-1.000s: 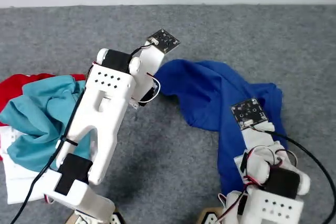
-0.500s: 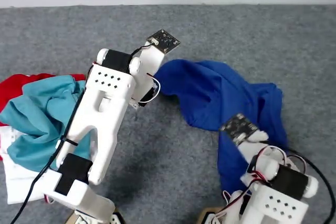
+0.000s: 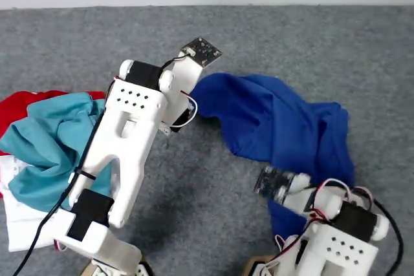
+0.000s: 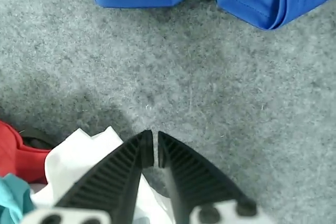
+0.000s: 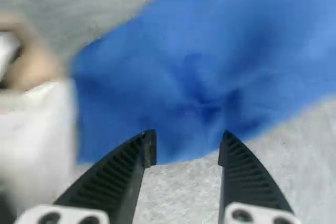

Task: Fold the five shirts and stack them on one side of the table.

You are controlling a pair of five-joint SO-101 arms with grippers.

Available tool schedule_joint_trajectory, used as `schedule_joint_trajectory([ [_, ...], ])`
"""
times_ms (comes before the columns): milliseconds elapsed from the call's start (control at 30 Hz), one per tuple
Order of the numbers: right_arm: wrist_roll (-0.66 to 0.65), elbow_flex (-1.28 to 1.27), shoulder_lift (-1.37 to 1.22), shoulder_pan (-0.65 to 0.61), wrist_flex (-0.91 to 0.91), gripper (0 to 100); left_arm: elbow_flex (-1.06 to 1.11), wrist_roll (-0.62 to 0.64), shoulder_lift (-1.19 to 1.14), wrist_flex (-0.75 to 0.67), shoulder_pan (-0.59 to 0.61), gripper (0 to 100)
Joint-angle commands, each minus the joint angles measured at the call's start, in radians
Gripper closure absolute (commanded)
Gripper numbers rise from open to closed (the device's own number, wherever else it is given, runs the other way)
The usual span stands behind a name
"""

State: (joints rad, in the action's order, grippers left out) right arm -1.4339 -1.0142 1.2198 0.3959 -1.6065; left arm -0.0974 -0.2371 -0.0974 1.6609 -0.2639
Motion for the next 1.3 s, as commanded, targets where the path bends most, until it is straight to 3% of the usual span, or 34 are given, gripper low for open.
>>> schedule_joint_trajectory([
  [0,0.468,0.006,0.004,0.007,0.197,80.5,-0.002,-0.002,0.005,-0.012,-0.008,98],
  [133,0.887,-0.006,0.004,0.013,0.317,80.2,-0.002,0.133,-0.011,-0.109,-0.008,98],
  [267,1.096,-0.049,0.004,0.056,0.412,80.2,-0.008,0.19,-0.141,-0.135,-0.052,90],
  [400,1.106,-0.104,0.004,0.087,0.447,80.2,-0.133,0.193,-0.31,-0.132,-0.164,87],
  [600,1.086,-0.146,0.004,0.168,0.446,80.2,-0.535,0.193,-0.608,-0.12,-0.282,87],
  [900,1.086,-0.213,0.013,0.216,0.444,80.2,-1.176,0.195,-1.03,0.1,-0.328,87],
  [1267,1.086,-0.213,0.013,0.216,0.446,80.3,-1.184,0.224,-1.04,0.095,-0.433,87],
])
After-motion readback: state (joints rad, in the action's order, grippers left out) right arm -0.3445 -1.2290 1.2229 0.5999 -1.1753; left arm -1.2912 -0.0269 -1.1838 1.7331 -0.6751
